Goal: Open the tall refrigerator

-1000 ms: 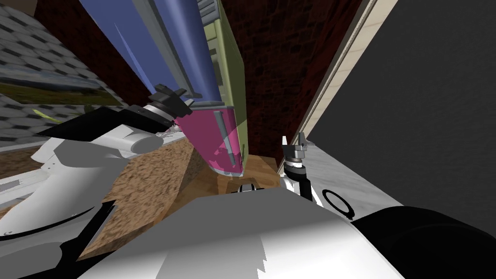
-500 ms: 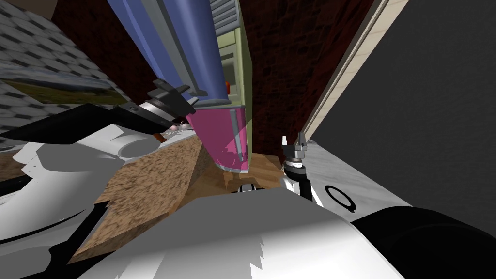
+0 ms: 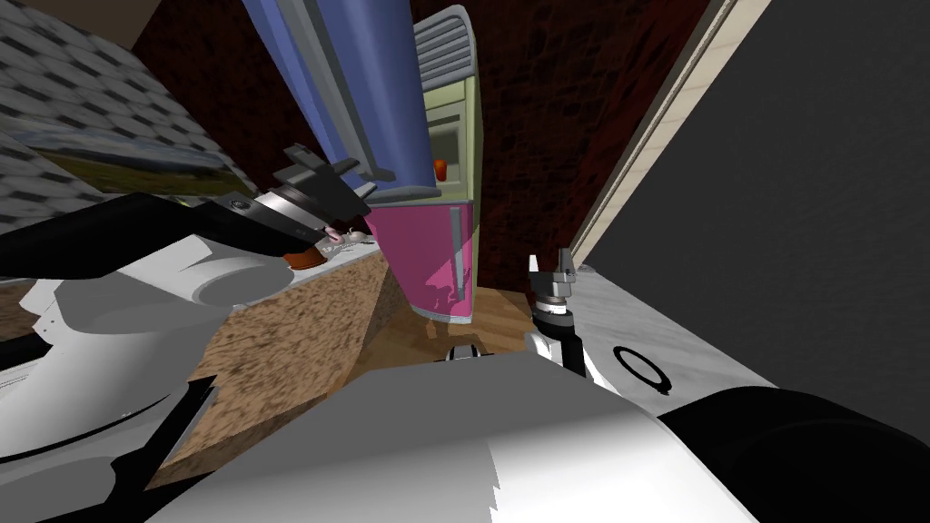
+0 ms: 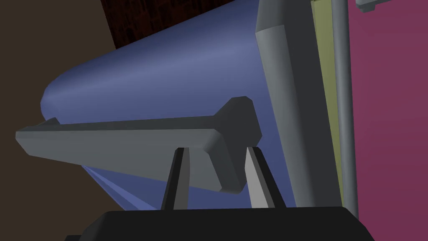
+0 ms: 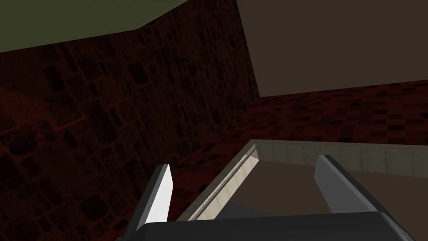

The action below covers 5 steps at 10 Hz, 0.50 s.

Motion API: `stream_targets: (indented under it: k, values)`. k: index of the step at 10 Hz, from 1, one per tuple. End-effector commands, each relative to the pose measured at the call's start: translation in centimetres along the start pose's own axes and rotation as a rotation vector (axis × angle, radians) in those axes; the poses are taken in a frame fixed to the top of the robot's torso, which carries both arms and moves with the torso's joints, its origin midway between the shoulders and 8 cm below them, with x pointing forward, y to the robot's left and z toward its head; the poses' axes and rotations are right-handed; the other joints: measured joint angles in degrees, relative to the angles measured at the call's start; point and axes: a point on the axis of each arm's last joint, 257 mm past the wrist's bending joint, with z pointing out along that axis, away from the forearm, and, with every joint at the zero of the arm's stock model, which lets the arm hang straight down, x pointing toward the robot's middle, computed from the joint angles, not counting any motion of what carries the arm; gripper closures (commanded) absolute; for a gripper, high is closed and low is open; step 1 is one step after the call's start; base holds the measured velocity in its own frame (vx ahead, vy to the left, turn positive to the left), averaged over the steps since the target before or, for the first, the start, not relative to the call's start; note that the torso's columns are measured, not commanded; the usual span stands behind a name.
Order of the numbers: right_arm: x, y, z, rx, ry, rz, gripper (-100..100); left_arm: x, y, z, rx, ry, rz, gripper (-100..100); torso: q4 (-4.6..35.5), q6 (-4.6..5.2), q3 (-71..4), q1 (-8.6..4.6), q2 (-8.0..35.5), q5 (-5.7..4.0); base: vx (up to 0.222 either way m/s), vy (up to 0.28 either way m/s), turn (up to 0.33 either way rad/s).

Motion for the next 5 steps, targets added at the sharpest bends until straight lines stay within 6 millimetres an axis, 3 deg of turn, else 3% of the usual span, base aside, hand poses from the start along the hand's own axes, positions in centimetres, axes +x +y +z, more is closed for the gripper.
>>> stream_targets:
  k: [1,5]
  values:
    - [0.0,0.0,0.0,0.0,0.0,0.0,0,-0.6,-1.4,-0.3,0.018,-0.013,-0.014,100,-0.01,-0.02,-0.08,0.01,-0.04,0.04,-0.022,0.126,-0.003]
    - [0.0,0.0,0.0,0.0,0.0,0.0,0,0.0,-2.6,-0.8,0.031,0.008,-0.069,100,0.14,-0.09,-0.21,0.62,-0.07,0.17,-0.007,0.116,-0.006]
